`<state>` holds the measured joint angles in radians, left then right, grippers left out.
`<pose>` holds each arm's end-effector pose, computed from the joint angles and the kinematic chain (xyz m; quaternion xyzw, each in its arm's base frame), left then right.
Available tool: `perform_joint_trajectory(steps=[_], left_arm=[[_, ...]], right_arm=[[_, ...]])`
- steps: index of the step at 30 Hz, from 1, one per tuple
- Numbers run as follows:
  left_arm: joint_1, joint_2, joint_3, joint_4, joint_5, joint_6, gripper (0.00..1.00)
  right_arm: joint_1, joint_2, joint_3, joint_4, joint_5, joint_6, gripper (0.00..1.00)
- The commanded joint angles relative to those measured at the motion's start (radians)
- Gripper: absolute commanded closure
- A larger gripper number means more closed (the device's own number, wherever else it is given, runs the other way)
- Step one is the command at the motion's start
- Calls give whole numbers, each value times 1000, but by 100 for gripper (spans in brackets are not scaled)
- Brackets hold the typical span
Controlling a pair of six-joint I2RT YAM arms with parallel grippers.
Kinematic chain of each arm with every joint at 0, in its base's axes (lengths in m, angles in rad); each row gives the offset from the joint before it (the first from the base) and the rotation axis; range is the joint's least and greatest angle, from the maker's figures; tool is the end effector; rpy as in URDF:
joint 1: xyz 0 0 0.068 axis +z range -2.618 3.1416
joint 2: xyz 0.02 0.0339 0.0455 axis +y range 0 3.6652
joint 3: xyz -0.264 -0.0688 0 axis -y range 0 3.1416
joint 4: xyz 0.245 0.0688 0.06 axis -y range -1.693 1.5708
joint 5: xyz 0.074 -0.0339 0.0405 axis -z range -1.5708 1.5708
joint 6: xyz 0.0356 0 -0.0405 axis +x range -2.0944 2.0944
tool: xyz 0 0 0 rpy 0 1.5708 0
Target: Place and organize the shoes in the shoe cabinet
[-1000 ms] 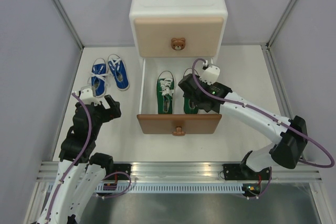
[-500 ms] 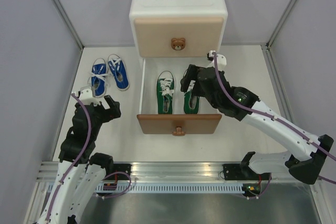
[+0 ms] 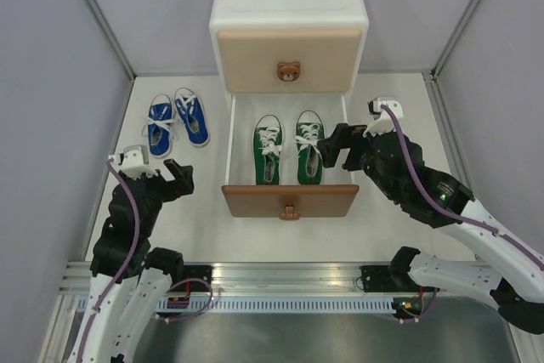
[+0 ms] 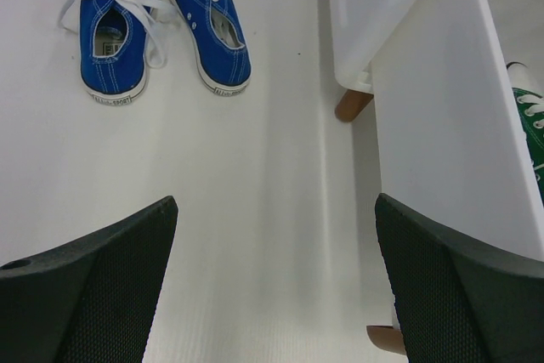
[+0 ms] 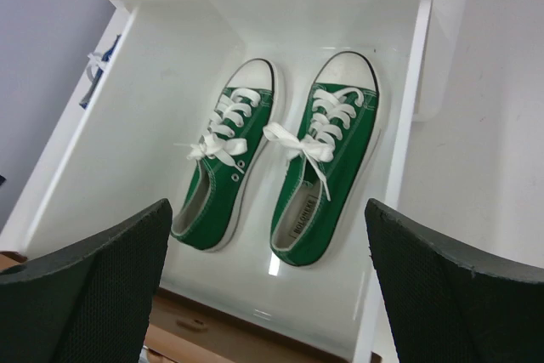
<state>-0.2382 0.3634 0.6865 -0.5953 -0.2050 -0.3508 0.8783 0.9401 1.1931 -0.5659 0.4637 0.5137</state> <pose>0.0905 -0.0145 0.3128 -0.1064 0.7876 -0.0966 0.5992 0.1318 0.1339 0.4135 -0.0097 0.7985 0.2245 0.5585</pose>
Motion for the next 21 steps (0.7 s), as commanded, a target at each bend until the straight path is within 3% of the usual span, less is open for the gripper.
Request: perform_joint_trajectory(steps=[1, 11, 21], left_arm=[[-4, -23, 15, 37, 56, 22, 0], [-4, -61, 116, -35, 277, 32, 0], [-4, -78, 163, -47, 522, 85, 0]], right_arm=[[4, -59, -56, -40, 3, -57, 2], [4, -195, -167, -54, 7, -84, 2], [4, -303, -263, -46, -134, -162, 2]])
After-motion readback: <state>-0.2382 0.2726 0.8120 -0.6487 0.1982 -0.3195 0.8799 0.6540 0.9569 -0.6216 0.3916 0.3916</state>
